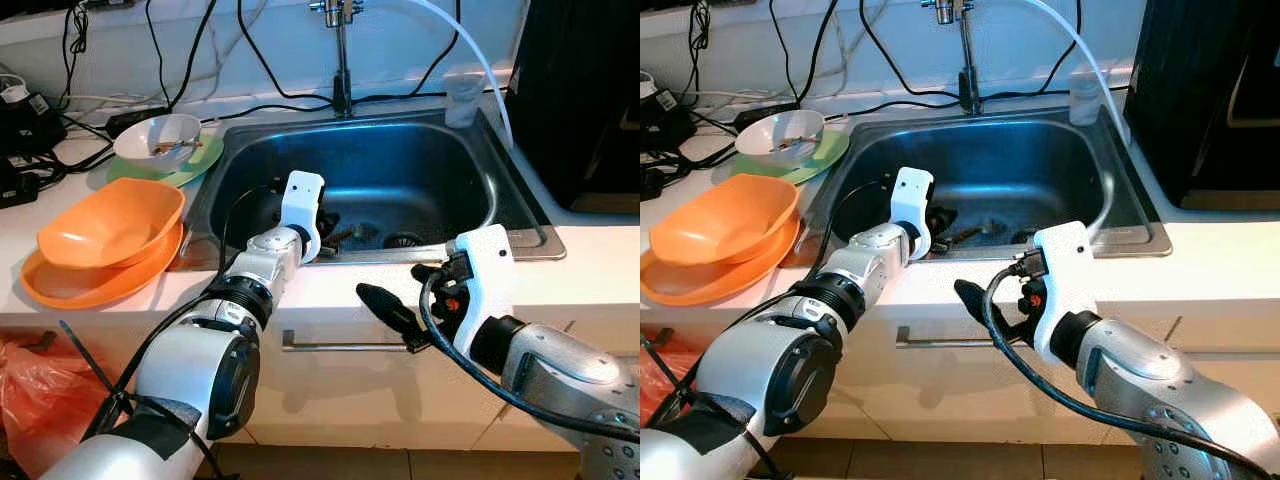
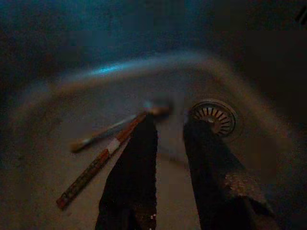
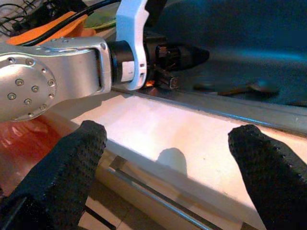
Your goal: Kitchen organization
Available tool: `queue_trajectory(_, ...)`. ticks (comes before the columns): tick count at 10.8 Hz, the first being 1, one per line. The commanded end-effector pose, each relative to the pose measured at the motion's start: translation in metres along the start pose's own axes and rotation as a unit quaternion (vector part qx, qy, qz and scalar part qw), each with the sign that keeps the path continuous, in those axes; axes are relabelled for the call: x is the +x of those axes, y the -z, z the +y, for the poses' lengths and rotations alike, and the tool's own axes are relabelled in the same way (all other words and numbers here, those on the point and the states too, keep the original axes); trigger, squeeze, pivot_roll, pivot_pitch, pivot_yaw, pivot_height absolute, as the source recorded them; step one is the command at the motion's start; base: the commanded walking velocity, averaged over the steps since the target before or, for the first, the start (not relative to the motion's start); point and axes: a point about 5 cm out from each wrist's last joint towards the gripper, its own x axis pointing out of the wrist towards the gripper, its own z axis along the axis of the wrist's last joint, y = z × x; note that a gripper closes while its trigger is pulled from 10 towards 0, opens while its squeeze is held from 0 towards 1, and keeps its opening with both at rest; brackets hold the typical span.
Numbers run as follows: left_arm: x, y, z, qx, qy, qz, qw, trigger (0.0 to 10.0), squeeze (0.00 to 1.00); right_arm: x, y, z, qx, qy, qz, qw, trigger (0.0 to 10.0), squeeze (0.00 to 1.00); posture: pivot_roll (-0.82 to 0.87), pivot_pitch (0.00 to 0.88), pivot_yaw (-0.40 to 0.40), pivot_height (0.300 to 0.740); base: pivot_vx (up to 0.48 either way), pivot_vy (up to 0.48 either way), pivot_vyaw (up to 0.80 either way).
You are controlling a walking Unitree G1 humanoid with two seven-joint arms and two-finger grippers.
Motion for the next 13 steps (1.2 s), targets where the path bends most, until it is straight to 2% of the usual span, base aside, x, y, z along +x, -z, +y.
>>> queue_trajectory(1,-0.003,0.021,0.008,-0.011,-0.013,0.045,0.999,10.0,1.00,0.000,0.000,0.004,-0.004,-0.010,0.001,1.000,10.0,0.39,-0.42,0.000,0.141,0.740,0.000,0.000,0.00)
queue_trajectory(3,-0.004,0.017,0.013,-0.033,-0.025,0.026,0.999,10.0,1.00,0.004,-0.001,0.003,-0.002,-0.010,0.000,1.000,10.0,0.39,-0.41,0.000,0.142,0.740,0.000,0.000,0.00)
queue_trajectory(6,-0.004,-0.013,0.017,-0.049,-0.021,-0.039,0.998,10.0,1.00,0.016,-0.011,-0.009,-0.027,0.017,-0.026,0.999,10.0,0.40,-0.35,0.000,0.151,0.740,0.000,0.000,0.00)
queue_trajectory(9,-0.007,-0.032,0.021,-0.053,-0.002,-0.106,0.993,10.0,1.00,0.039,-0.022,-0.027,-0.058,0.047,-0.063,0.995,10.0,0.42,-0.28,0.000,0.162,0.740,0.000,0.000,0.00)
queue_trajectory(10,-0.010,-0.038,0.023,-0.060,0.004,-0.144,0.988,10.0,1.00,0.050,-0.025,-0.032,-0.070,0.046,-0.072,0.994,10.0,0.42,-0.22,0.000,0.152,0.740,0.000,0.000,0.00)
queue_trajectory(11,-0.010,-0.039,0.022,-0.059,0.010,-0.155,0.986,10.0,1.00,0.054,-0.025,-0.033,-0.072,0.045,-0.074,0.994,10.0,0.41,-0.19,0.000,0.143,0.740,0.000,0.000,0.00)
queue_trajectory(13,-0.015,-0.032,0.025,-0.050,0.023,-0.190,0.980,10.0,1.00,0.082,-0.032,-0.035,-0.107,0.030,-0.100,0.989,10.0,0.41,-0.11,0.000,0.133,0.740,0.000,0.000,0.00)
